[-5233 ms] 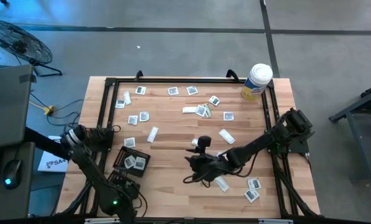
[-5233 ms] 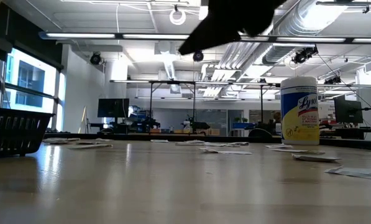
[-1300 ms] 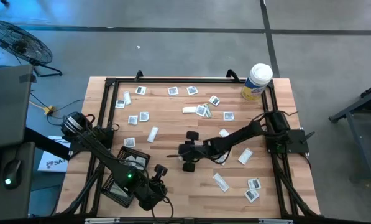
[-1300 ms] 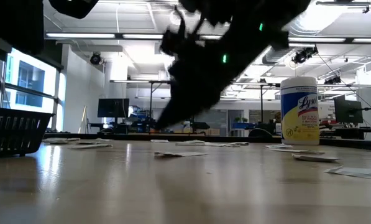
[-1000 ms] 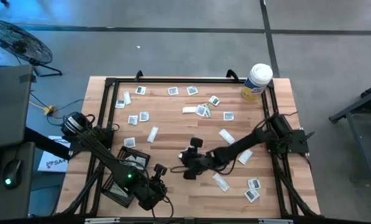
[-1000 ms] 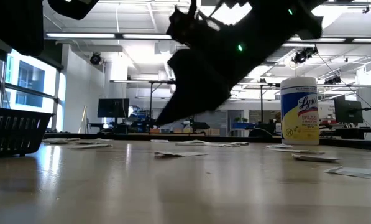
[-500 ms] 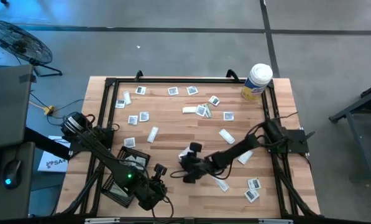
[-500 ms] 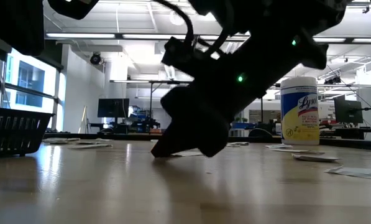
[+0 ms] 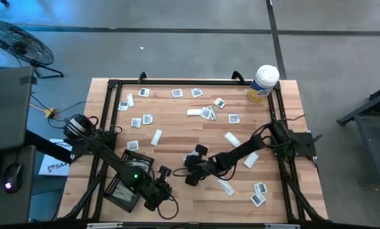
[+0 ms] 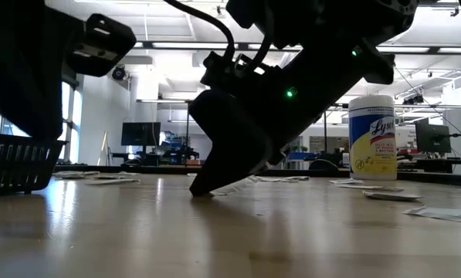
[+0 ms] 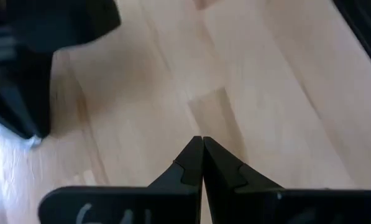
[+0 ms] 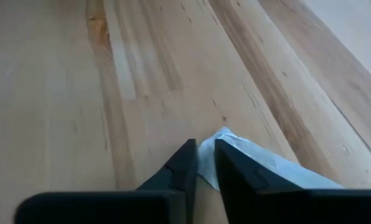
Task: Pick & Place First Aid Supplies
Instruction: Put the bandage into the bottom black bin
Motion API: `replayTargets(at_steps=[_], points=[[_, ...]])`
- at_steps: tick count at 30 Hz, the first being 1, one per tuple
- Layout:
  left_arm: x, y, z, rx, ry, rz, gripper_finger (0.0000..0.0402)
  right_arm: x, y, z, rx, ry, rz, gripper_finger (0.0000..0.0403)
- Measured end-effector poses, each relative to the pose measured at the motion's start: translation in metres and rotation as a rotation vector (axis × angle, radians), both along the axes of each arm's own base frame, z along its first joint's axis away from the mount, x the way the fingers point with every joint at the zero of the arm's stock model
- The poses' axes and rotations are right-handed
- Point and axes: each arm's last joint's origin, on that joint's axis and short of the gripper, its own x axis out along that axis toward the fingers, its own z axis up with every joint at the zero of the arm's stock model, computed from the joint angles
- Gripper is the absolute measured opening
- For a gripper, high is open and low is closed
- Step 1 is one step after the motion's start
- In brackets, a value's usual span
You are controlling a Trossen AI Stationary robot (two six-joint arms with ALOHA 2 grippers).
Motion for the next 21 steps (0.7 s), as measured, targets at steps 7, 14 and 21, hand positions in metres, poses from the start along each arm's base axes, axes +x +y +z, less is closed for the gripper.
replayTargets(at_steps=[7,14,21], points=[[0.0,-0.001,-0.002,-0.005,-0.02,-0.019,0.0001,0.0,-0.002,0.004,0.074,-0.011,-0.024,0.001],[0.0,-0.001,-0.002,-0.018,-0.022,0.004,0.0001,-0.004,0.001,0.031,0.134,-0.033,0.039,0.0004],[0.0,0.001,0.0,0.027,-0.054,0.026,0.0001,-0.011,0.017,0.066,0.209,-0.099,0.153,0.0003]])
